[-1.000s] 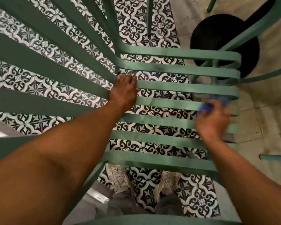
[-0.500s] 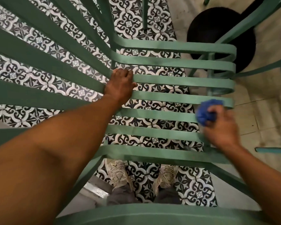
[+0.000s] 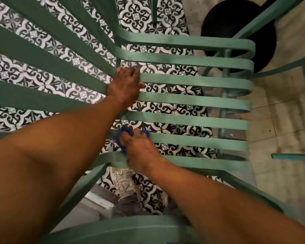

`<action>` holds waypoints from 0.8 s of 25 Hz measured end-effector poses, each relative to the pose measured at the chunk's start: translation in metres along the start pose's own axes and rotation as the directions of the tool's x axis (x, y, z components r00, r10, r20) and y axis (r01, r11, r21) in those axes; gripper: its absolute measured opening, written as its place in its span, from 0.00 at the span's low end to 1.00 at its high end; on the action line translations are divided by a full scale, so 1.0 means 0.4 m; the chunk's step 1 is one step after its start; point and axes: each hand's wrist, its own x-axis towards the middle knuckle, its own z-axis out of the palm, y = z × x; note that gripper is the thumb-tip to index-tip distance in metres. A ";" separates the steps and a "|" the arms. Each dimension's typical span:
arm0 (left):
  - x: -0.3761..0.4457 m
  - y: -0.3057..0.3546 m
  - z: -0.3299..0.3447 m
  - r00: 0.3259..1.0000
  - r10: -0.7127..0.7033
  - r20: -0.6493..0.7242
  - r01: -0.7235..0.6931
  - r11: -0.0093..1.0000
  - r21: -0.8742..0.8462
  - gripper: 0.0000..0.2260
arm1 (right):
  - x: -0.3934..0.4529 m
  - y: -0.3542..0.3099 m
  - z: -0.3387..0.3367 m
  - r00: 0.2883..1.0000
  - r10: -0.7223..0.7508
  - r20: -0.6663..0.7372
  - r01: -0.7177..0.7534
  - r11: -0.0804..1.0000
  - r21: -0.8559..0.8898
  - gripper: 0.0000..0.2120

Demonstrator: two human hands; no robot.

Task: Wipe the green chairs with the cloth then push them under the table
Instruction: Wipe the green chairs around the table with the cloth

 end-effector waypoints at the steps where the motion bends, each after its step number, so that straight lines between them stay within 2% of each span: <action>1: 0.001 -0.001 0.002 1.000 0.007 -0.013 -0.006 1.000 0.009 0.24 | -0.053 0.089 -0.023 0.998 0.057 -0.035 -0.058 0.998 -0.024 0.25; 4: 0.008 -0.001 -0.002 1.000 0.008 -0.009 -0.008 1.000 0.023 0.25 | -0.285 0.384 -0.174 0.945 0.305 -0.119 -0.312 0.949 -0.046 0.16; 6: 0.010 -0.003 0.004 1.000 0.014 -0.006 -0.013 0.999 0.037 0.25 | -0.379 0.479 -0.241 0.900 0.420 -0.116 -0.429 0.901 -0.068 0.21; 7: 0.012 -0.003 0.008 1.000 0.024 -0.004 -0.024 0.999 0.040 0.25 | -0.384 0.477 -0.248 0.921 0.377 -0.100 -0.388 0.910 -0.147 0.24; 9: 0.011 -0.003 0.008 0.999 0.029 -0.012 -0.029 0.999 0.038 0.25 | -0.316 0.390 -0.192 0.984 0.153 0.088 -0.128 0.964 -0.235 0.25; 11: 0.008 -0.003 0.008 1.000 0.010 -0.016 -0.010 1.000 0.020 0.25 | -0.181 0.208 -0.095 0.963 -0.040 0.267 0.088 0.981 -0.171 0.25; 13: 0.005 0.001 0.005 1.000 0.006 -0.013 -0.006 0.999 0.032 0.25 | -0.056 0.039 -0.003 0.938 -0.195 0.287 0.229 0.969 -0.090 0.24; 14: 0.004 0.004 0.004 1.000 0.010 -0.016 -0.009 0.999 0.041 0.25 | -0.014 -0.021 0.012 0.935 -0.219 0.279 0.251 0.964 -0.086 0.23; 16: 0.004 0.006 0.002 1.000 0.009 -0.018 -0.009 0.999 0.031 0.25 | -0.004 -0.021 -0.004 0.952 -0.214 0.217 0.246 0.960 -0.131 0.23; 19: 0.004 0.002 0.000 0.999 0.018 -0.037 -0.016 0.999 0.042 0.25 | -0.136 0.210 -0.090 0.997 -0.036 0.070 0.044 0.991 -0.126 0.21; 20: 0.003 0.006 -0.004 0.999 0.011 -0.031 -0.010 0.999 0.035 0.25 | -0.203 0.305 -0.138 1.000 0.022 0.001 -0.021 0.984 -0.179 0.20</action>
